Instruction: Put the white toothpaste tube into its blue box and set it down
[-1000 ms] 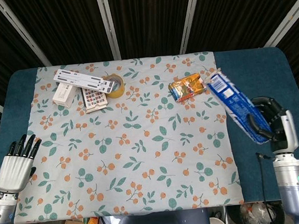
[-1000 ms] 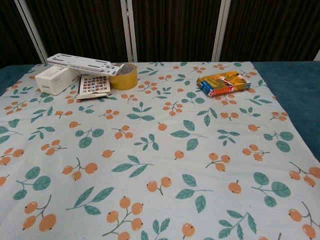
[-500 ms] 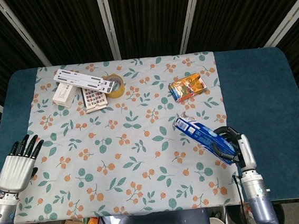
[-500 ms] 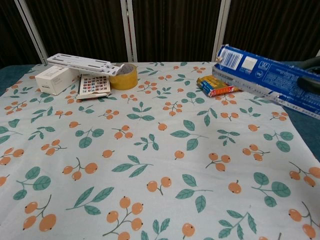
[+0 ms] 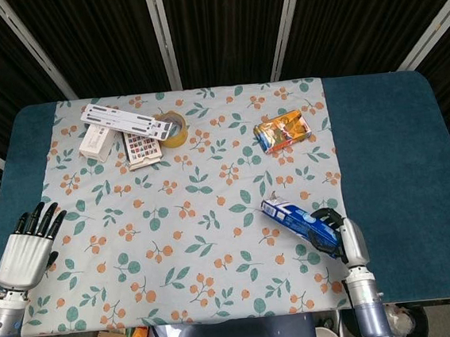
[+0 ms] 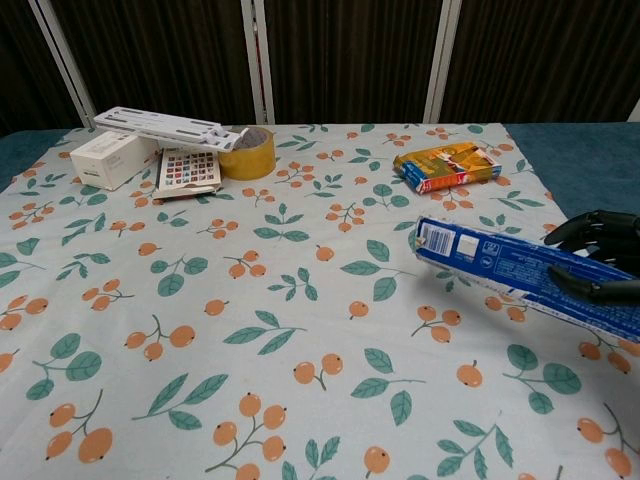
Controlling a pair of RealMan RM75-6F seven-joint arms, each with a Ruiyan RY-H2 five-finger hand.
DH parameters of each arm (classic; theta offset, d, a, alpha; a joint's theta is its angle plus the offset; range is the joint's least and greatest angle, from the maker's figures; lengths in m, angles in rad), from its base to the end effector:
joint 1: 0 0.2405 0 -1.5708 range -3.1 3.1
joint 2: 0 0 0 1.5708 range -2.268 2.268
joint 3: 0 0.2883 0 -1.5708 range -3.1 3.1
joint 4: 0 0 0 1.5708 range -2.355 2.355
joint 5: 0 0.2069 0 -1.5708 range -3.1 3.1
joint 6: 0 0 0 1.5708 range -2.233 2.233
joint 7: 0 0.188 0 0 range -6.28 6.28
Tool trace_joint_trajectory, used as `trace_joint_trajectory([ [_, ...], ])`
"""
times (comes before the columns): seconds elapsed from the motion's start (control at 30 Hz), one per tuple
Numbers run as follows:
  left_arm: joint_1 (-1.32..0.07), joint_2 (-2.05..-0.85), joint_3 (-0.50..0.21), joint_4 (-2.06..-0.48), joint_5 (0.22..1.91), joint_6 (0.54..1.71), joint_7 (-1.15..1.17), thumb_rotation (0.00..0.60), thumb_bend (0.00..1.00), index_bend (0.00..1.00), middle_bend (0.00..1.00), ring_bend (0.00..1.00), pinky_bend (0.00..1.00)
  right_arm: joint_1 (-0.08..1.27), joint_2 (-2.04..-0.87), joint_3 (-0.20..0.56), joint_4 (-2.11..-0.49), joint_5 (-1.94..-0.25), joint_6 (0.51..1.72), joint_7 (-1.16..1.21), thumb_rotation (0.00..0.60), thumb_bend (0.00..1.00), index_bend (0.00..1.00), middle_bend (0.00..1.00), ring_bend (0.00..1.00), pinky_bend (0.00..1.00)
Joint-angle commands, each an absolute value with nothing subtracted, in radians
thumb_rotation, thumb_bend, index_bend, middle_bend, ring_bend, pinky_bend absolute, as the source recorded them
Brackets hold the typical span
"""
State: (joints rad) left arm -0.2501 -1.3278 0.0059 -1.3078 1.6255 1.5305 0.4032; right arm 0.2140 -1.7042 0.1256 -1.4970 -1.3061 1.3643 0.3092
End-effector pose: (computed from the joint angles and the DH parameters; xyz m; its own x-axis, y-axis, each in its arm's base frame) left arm -0.3173 0.2734 0.1162 0.7703 -0.1759 0.6129 0.5764 -0.2192 -0.7873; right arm -0.2712 -0.2702 -0.0218 -0.3939 -0.0737 0.9162 -0.9178 0.0851 -0.3877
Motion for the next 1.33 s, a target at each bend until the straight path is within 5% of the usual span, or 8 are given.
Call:
trace_joint_trajectory([
  [0.03, -0.249, -1.328, 0.005, -1.308, 1.625, 1.527, 0.403, 0.6, 0.0, 0.18, 0.11, 0.11, 0.23, 0.22, -1.707, 0.101, -1.477, -1.327, 1.342, 0.282, 0.6, 0.4, 0.31, 0.47, 0.37, 0.37],
  [0.2, -0.248, -1.328, 0.001, -1.31, 1.625, 1.524, 0.402, 0.6, 0.0, 0.18, 0.11, 0.11, 0.23, 0.241, -1.649, 0.065, -1.527, -1.307, 1.246, 0.208, 0.6, 0.4, 0.0, 0.16, 0.05, 0.12],
  [0.4, -0.243, -1.324, -0.006, -1.329, 1.613, 1.52, 0.389, 0.6, 0.0, 0.18, 0.11, 0.11, 0.23, 0.274, -1.55, 0.062, -1.671, -1.259, 1.175, 0.046, 0.6, 0.4, 0.0, 0.05, 0.0, 0.02],
  [0.87, -0.178, -1.232, -0.034, -1.502, 1.497, 1.527, 0.253, 0.6, 0.0, 0.13, 0.08, 0.07, 0.16, 0.247, -1.146, 0.063, -1.897, -1.28, 1.207, -0.042, 0.6, 0.4, 0.0, 0.04, 0.0, 0.01],
  [1.33, -0.124, -1.193, -0.039, -1.543, 1.484, 1.585, 0.229, 0.6, 0.0, 0.03, 0.0, 0.0, 0.08, 0.117, -1.069, 0.021, -1.608, -1.502, 1.494, -0.053, 0.6, 0.4, 0.0, 0.02, 0.0, 0.01],
])
